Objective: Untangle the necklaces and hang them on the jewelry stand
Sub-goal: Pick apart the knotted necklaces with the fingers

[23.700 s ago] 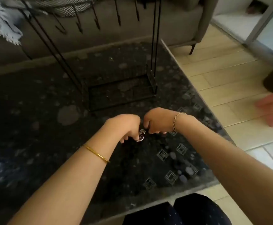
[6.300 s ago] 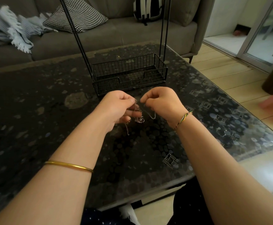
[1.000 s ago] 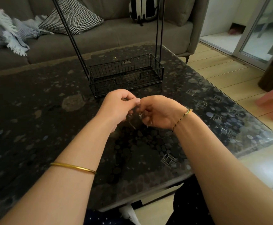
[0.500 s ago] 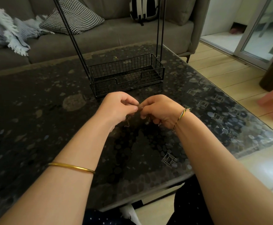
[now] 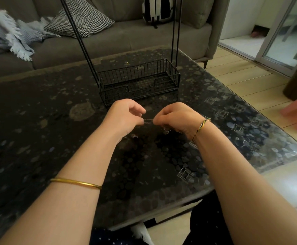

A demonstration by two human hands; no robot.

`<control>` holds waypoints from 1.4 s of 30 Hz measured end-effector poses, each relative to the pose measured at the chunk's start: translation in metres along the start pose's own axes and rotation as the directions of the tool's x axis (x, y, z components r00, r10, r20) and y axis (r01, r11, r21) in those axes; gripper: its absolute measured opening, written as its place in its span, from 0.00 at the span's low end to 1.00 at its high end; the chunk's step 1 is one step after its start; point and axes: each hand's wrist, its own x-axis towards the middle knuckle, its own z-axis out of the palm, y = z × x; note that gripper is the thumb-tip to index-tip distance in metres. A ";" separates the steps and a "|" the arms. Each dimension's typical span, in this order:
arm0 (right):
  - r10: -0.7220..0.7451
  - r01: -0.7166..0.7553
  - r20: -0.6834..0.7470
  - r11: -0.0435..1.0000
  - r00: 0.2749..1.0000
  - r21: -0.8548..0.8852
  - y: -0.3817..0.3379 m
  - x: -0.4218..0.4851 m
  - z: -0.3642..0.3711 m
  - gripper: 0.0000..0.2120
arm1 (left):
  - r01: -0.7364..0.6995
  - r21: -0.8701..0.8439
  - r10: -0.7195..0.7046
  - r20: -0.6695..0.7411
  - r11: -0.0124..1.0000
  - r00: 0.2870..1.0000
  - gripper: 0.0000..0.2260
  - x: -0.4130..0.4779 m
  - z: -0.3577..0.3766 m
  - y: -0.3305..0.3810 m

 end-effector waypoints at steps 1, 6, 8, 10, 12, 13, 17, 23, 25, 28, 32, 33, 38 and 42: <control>-0.011 0.011 -0.003 1.000 1.000 -0.015 0.001 0.000 0.000 0.03 | -0.008 0.034 0.008 0.000 0.999 1.000 0.11 0.000 0.000 0.001; -0.031 0.023 -0.062 0.991 0.998 -0.128 0.004 0.005 -0.002 0.12 | -0.060 0.157 0.062 -0.005 0.986 0.998 0.07 -0.002 -0.003 0.003; -0.036 0.025 -0.067 0.987 0.997 -0.161 0.005 0.006 -0.003 0.11 | -0.076 0.188 0.079 -0.010 0.979 0.997 0.07 -0.002 -0.003 0.002; -0.044 0.037 -0.052 0.991 0.998 -0.132 0.005 0.005 -0.004 0.09 | -0.083 0.226 0.089 -0.018 0.971 0.996 0.07 -0.002 -0.002 0.003; -0.058 0.056 -0.040 0.997 0.997 -0.045 0.004 0.003 -0.005 0.06 | -0.076 0.249 0.085 -0.026 0.965 0.996 0.08 -0.002 -0.001 0.002; -0.065 0.065 -0.039 0.998 0.997 -0.004 0.004 0.003 -0.005 0.05 | -0.069 0.245 0.077 -0.021 0.967 0.997 0.09 -0.001 -0.001 0.001; -0.097 0.099 -0.068 0.995 0.993 0.027 0.002 0.002 -0.003 0.01 | -0.034 0.126 0.025 0.072 0.991 0.997 0.10 -0.002 0.000 -0.002; -0.126 0.127 -0.091 0.992 0.988 -0.002 0.002 0.002 -0.002 0.02 | -0.146 0.067 0.147 -0.014 0.987 0.989 0.06 -0.004 0.000 0.006; -0.132 0.133 -0.102 0.991 0.986 0.000 0.002 0.002 -0.002 0.04 | -0.181 0.130 0.186 -0.023 0.975 0.982 0.06 -0.004 0.002 0.008; -0.134 0.135 -0.101 0.991 0.986 -0.006 0.001 0.001 -0.002 0.05 | -0.210 0.248 0.227 -0.043 0.946 0.973 0.06 -0.005 0.003 0.011; -0.126 0.130 -0.110 0.991 0.986 0.025 0.000 0.000 -0.001 0.04 | -0.239 0.335 0.278 -0.073 0.911 0.958 0.03 -0.005 0.005 0.011; -0.122 0.126 -0.110 0.991 0.986 0.034 0.000 -0.001 -0.001 0.04 | -0.248 0.351 0.290 -0.070 0.903 0.955 0.03 -0.006 0.005 0.011; -0.100 0.105 -0.083 0.993 0.992 0.053 -0.001 0.000 -0.002 0.04 | -0.330 0.447 0.400 -0.071 0.831 0.914 0.04 -0.006 0.006 0.010; -0.099 0.107 -0.076 0.988 0.992 0.115 0.000 0.002 -0.002 0.08 | -0.395 0.505 0.495 -0.076 0.768 0.866 0.04 -0.007 0.007 0.009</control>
